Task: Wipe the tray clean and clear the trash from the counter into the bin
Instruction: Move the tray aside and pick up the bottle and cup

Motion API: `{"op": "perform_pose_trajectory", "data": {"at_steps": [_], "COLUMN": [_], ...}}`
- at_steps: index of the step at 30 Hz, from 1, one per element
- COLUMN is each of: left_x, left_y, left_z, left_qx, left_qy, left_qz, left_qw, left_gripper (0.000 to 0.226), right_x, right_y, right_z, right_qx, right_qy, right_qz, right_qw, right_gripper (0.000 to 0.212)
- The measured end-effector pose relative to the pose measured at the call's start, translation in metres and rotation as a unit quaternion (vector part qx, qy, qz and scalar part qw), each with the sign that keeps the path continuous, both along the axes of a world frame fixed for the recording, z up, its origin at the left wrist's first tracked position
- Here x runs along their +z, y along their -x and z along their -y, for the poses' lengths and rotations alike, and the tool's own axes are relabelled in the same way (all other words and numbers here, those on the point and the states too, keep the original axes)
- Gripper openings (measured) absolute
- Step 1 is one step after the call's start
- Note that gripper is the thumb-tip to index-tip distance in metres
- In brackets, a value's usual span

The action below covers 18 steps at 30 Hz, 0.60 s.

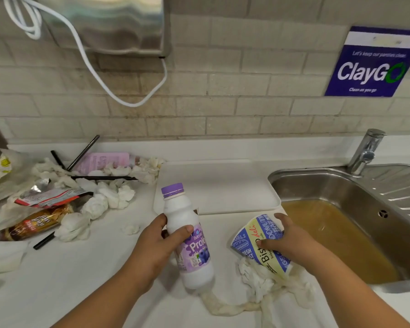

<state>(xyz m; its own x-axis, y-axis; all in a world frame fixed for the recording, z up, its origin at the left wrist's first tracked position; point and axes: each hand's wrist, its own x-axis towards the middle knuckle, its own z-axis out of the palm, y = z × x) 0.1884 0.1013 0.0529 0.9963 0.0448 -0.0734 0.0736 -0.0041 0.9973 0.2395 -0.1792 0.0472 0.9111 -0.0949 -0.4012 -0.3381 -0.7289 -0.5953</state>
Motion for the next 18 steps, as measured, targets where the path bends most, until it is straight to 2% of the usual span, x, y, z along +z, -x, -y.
{"op": "perform_pose_trajectory", "data": {"at_steps": [3,5,8,11,14,18], "left_x": [0.001,0.002,0.007,0.014,0.020,0.027], "left_y": [0.007,0.013,0.022,0.034,0.052,0.087], "left_z": [-0.007,-0.014,-0.027,-0.042,-0.059,-0.088], "left_qx": [0.009,0.020,0.046,0.079,0.106,0.144], "left_qy": [0.006,0.004,0.009,0.027,0.043,0.042], "left_qz": [-0.002,0.001,0.007,0.013,0.031,0.067], "left_qw": [1.000,1.000,0.999,0.996,0.993,0.986], "left_gripper": [0.063,0.066,0.063,0.053,0.058,0.066], "right_x": [0.013,0.025,0.046,0.064,0.069,0.059], "right_y": [0.001,0.001,0.000,0.001,0.011,0.039], "right_z": [-0.004,-0.008,-0.020,-0.041,-0.077,-0.136], "right_qx": [-0.013,-0.008,0.004,0.016,0.036,0.074], "right_qy": [-0.087,-0.119,-0.182,-0.283,-0.347,-0.409], "right_qz": [0.004,0.039,0.126,0.186,0.211,0.215], "right_qw": [0.996,0.992,0.975,0.941,0.913,0.884], "right_gripper": [0.077,0.056,0.040,0.035,0.031,0.044]}}
